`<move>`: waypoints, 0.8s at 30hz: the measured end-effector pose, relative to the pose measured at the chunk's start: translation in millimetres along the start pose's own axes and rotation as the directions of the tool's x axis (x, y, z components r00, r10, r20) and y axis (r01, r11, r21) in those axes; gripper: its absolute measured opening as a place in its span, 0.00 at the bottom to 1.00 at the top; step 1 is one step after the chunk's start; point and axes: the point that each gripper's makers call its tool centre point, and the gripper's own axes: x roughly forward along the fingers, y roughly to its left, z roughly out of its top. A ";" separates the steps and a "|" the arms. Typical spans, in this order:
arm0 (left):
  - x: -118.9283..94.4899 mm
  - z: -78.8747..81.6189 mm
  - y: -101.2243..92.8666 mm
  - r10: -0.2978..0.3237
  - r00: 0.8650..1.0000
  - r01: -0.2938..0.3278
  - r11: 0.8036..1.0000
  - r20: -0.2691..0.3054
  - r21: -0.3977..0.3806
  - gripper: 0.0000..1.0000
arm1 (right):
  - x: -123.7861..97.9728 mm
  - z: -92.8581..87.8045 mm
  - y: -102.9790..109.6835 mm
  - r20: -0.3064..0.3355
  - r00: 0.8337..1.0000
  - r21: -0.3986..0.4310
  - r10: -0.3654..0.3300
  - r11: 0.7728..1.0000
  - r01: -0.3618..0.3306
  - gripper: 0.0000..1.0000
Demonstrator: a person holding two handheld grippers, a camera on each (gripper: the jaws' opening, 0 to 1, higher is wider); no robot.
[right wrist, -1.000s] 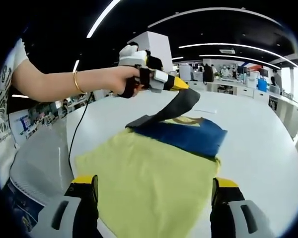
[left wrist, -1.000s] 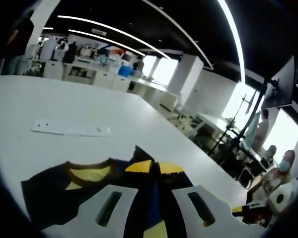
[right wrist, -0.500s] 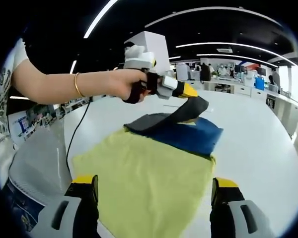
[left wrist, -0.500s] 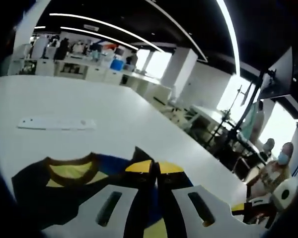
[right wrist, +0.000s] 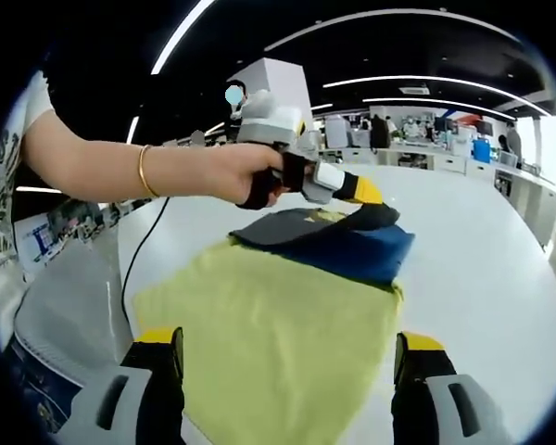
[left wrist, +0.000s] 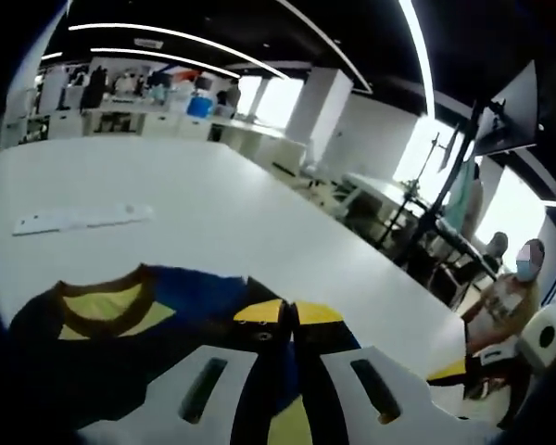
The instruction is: Fold the garment on the visible template until the final outline fits inside the template.
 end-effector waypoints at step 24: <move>-19.3 1.1 -14.9 -0.069 0.996 0.063 0.993 0.059 0.102 0.74 | -1.6 1.1 1.8 -0.005 1.000 -0.001 0.030 1.000 -0.030 0.95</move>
